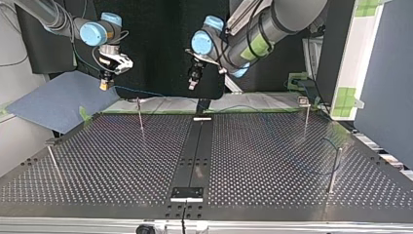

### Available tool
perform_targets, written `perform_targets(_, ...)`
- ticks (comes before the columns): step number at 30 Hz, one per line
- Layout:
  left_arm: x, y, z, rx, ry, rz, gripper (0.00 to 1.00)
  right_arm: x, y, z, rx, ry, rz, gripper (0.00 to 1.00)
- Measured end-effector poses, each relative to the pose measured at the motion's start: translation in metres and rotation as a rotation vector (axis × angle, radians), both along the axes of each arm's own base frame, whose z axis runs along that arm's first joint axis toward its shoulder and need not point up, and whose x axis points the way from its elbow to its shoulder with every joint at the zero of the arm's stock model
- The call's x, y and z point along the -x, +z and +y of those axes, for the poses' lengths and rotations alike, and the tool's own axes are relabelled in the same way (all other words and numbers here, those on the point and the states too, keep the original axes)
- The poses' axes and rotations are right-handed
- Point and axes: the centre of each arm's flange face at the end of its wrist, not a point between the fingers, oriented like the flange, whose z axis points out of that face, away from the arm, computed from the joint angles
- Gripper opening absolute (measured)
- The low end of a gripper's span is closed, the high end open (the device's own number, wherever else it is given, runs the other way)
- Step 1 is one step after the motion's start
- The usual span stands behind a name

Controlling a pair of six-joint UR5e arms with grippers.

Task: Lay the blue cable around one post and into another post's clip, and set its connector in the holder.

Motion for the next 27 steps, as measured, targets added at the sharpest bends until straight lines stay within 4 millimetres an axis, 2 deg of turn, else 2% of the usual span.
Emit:
perform_targets(9,-0.008,-0.029,-0.008,-0.016,-0.004,0.021,1.0,-0.002,0.0,0.0,0.004,0.004,0.004,0.0)
perform_targets(18,-0.005,-0.065,-0.003,-0.048,-0.001,0.063,1.0,-0.003,0.001,0.001,0.006,0.006,0.004,0.0)
perform_targets(27,-0.016,-0.062,-0.009,-0.036,0.014,0.04,1.0,-0.004,0.001,0.001,0.007,0.008,0.004,0.0)
